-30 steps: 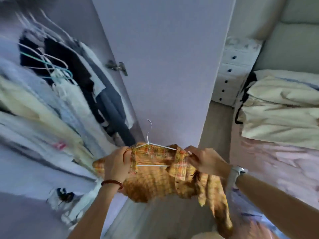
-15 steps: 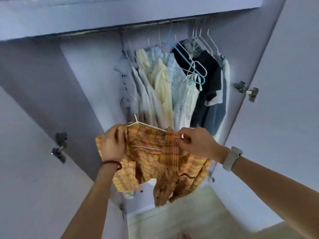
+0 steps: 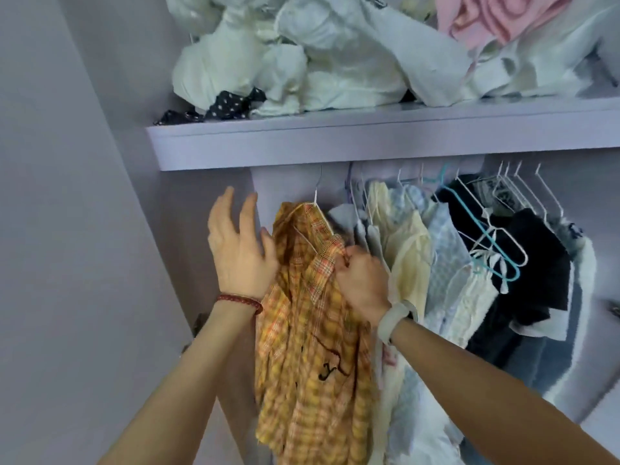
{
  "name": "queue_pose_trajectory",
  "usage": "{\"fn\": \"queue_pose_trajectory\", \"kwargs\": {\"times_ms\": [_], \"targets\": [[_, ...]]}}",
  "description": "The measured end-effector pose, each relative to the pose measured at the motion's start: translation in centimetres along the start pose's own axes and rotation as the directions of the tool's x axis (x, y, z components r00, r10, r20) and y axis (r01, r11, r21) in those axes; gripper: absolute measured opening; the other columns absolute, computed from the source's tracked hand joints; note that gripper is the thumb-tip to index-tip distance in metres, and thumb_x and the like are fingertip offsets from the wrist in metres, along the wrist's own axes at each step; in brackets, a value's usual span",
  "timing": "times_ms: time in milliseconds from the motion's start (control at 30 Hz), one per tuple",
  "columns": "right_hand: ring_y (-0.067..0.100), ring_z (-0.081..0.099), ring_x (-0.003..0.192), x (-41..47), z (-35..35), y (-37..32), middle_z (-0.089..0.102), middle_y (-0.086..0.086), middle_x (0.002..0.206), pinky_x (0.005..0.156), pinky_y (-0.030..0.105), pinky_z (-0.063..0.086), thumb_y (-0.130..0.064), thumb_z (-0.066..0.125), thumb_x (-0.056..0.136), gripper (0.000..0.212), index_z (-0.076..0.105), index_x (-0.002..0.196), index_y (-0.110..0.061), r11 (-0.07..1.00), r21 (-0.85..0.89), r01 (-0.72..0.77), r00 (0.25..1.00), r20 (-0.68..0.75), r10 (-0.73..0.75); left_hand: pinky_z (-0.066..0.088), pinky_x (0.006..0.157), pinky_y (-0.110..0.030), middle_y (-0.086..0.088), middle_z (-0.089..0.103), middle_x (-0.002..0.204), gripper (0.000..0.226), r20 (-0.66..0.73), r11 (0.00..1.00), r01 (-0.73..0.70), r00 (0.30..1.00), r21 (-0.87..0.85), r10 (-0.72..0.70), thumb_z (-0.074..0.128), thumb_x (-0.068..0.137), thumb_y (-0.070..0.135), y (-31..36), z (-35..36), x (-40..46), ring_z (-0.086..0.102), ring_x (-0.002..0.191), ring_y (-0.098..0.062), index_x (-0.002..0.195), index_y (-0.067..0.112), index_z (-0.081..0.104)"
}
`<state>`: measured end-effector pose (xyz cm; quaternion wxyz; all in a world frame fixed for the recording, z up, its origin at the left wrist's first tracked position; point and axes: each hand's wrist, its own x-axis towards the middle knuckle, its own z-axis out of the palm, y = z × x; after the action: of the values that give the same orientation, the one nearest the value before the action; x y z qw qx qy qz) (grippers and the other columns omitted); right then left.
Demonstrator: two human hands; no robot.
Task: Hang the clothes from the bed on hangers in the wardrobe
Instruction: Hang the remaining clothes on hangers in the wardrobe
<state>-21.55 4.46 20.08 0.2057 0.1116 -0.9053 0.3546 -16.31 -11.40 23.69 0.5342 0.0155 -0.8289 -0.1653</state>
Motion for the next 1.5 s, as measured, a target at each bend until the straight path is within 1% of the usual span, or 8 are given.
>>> {"fn": "queue_pose_trajectory", "kwargs": {"times_ms": [100,200,500,833,1000,1167,1267,1500], "targets": [[0.035,0.062,0.084,3.8,0.8,-1.2,0.067,0.017,0.087,0.063,0.034,0.044,-0.022,0.044,0.092,0.023,0.058,0.092,-0.003,0.999,-0.019,-0.028,0.999,-0.043,0.028,0.021,0.107,-0.052,-0.026,0.024,0.147,0.059,-0.018,0.976,-0.125,0.991,0.180,0.131,0.040,0.081,0.017,0.8,0.6,3.3,0.017,0.136,-0.039,0.140,0.012,0.033],[0.037,0.061,0.091,6.9,0.8,-2.3,0.065,0.020,0.096,0.067,0.034,0.044,-0.016,0.043,0.092,0.022,0.056,0.098,0.000,0.997,-0.077,-0.028,0.999,-0.040,0.025,0.015,0.110,-0.057,-0.021,0.017,0.151,0.066,0.068,0.943,-0.109,0.993,0.316,0.092,0.035,0.081,0.024,0.1,2.1,5.5,0.010,0.139,-0.038,0.145,0.017,0.021],[0.038,0.059,0.100,9.6,2.3,0.2,0.063,0.022,0.107,0.075,0.035,0.046,-0.014,0.045,0.089,0.024,0.059,0.102,0.001,0.966,-0.097,-0.238,0.969,0.046,0.243,0.019,0.105,-0.063,-0.017,0.015,0.153,0.073,0.061,0.906,-0.114,0.993,0.408,0.097,0.040,0.079,0.023,-1.9,3.9,5.9,0.008,0.140,-0.033,0.146,0.022,0.012],[0.030,0.044,0.122,4.8,0.1,2.4,0.049,0.011,0.132,0.092,0.037,0.043,-0.023,0.042,0.093,0.040,0.047,0.131,-0.012,0.996,-0.050,0.068,0.998,0.007,-0.068,0.014,0.106,-0.061,-0.017,0.018,0.152,0.065,0.101,0.975,-0.012,0.995,0.223,-0.010,0.036,0.081,0.026,-0.3,3.1,4.1,0.013,0.140,-0.035,0.144,0.014,0.026],[0.038,0.058,0.102,-2.3,-3.5,6.0,0.061,0.020,0.114,0.087,0.045,0.050,-0.020,0.036,0.085,0.043,0.061,0.114,0.000,0.947,-0.249,0.203,0.963,-0.122,-0.239,0.022,0.102,-0.063,-0.021,0.036,0.143,0.057,0.273,0.994,-0.053,0.962,0.091,0.027,0.032,0.081,0.027,1.4,4.2,-2.8,0.030,0.132,-0.041,0.134,0.010,0.044],[0.039,0.058,0.106,-12.8,-6.5,11.9,0.061,0.019,0.116,0.090,0.052,0.045,-0.024,0.034,0.085,0.045,0.060,0.115,-0.002,0.943,-0.331,-0.011,0.999,-0.045,-0.004,0.038,0.093,-0.057,-0.016,0.055,0.125,0.049,0.512,0.992,-0.053,0.853,-0.112,0.103,0.035,0.081,0.026,5.4,4.9,-13.1,0.052,0.113,-0.035,0.121,0.009,0.056],[0.039,0.054,0.110,-20.8,-8.4,14.8,0.059,0.018,0.118,0.092,0.047,0.042,-0.019,0.040,0.085,0.039,0.058,0.115,-0.002,0.915,-0.341,-0.214,0.976,-0.037,0.214,0.037,0.096,-0.054,-0.016,0.055,0.126,0.040,0.684,0.980,0.047,0.722,-0.195,0.101,0.045,0.083,0.018,8.9,4.2,-20.6,0.051,0.116,-0.036,0.120,0.008,0.058],[0.030,0.038,0.129,-40.2,-13.3,20.6,0.045,0.011,0.138,0.105,0.040,0.029,-0.028,0.032,0.089,0.047,0.051,0.128,-0.009,0.627,-0.339,-0.701,0.704,-0.192,0.684,0.030,0.105,-0.052,-0.018,0.048,0.135,0.041,0.872,0.913,0.060,0.328,-0.404,0.364,0.056,0.085,0.010,20.0,2.0,-34.5,0.040,0.128,-0.033,0.126,0.007,0.053]]}}
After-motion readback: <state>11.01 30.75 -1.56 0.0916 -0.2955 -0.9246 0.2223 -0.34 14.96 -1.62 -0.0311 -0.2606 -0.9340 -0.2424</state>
